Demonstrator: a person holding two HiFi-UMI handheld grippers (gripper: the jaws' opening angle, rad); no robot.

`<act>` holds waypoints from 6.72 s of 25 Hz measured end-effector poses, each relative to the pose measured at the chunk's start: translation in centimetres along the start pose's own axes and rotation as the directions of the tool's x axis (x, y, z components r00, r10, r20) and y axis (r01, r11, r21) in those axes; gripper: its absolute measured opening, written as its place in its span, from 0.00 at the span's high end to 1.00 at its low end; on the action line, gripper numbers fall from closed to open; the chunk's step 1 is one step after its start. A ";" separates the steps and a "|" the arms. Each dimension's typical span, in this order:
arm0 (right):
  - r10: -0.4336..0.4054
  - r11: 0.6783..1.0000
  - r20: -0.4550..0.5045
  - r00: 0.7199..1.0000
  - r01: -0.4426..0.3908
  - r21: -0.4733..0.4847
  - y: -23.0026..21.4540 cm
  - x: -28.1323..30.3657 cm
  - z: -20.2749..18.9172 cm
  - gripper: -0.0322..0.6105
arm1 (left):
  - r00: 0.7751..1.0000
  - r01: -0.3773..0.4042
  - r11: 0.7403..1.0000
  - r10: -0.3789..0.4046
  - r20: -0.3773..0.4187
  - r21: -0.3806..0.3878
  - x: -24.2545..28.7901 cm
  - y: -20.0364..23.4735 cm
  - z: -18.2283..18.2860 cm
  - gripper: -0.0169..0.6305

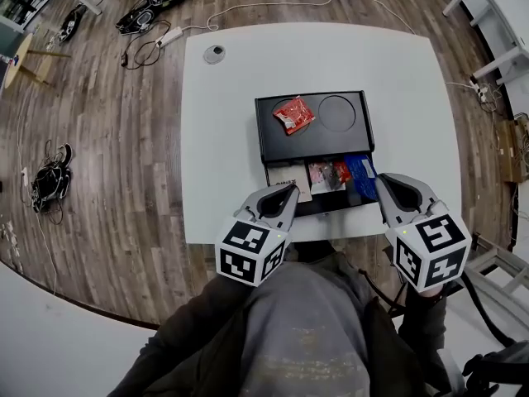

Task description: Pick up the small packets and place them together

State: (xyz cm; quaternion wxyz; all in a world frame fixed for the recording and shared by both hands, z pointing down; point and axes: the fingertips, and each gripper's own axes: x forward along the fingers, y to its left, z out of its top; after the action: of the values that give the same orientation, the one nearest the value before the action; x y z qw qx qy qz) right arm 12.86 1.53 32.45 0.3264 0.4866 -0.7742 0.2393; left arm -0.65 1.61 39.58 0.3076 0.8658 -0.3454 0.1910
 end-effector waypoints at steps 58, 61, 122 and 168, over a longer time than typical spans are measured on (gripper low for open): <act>0.027 0.996 0.135 0.990 -0.015 -0.091 0.9 6.5 4.2 0.76 | 0.988 -0.151 0.985 0.153 0.013 -0.079 -2.3 3.7 0.1 0.99; 0.065 0.995 0.086 0.994 -0.058 -0.075 1.8 6.8 1.9 0.76 | 0.991 -0.136 0.989 0.136 -0.006 -0.063 -1.8 3.0 -0.3 0.99; 0.408 0.912 -0.262 0.874 -0.378 0.160 9.8 15.7 -4.8 0.76 | 0.986 -0.165 0.971 0.162 -0.034 -0.170 -1.8 5.7 -1.7 0.99; 0.315 0.949 0.026 0.949 -0.314 -0.027 10.0 6.3 3.6 0.94 | 0.984 -0.142 0.990 0.144 0.104 -0.026 -5.2 2.9 2.8 0.99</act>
State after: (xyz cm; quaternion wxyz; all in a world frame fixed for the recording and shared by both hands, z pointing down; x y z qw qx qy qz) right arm 0.81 -0.66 34.15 0.2780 0.3568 -0.8493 0.2723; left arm -5.99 0.55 35.84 0.2824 0.8448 -0.4241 0.1632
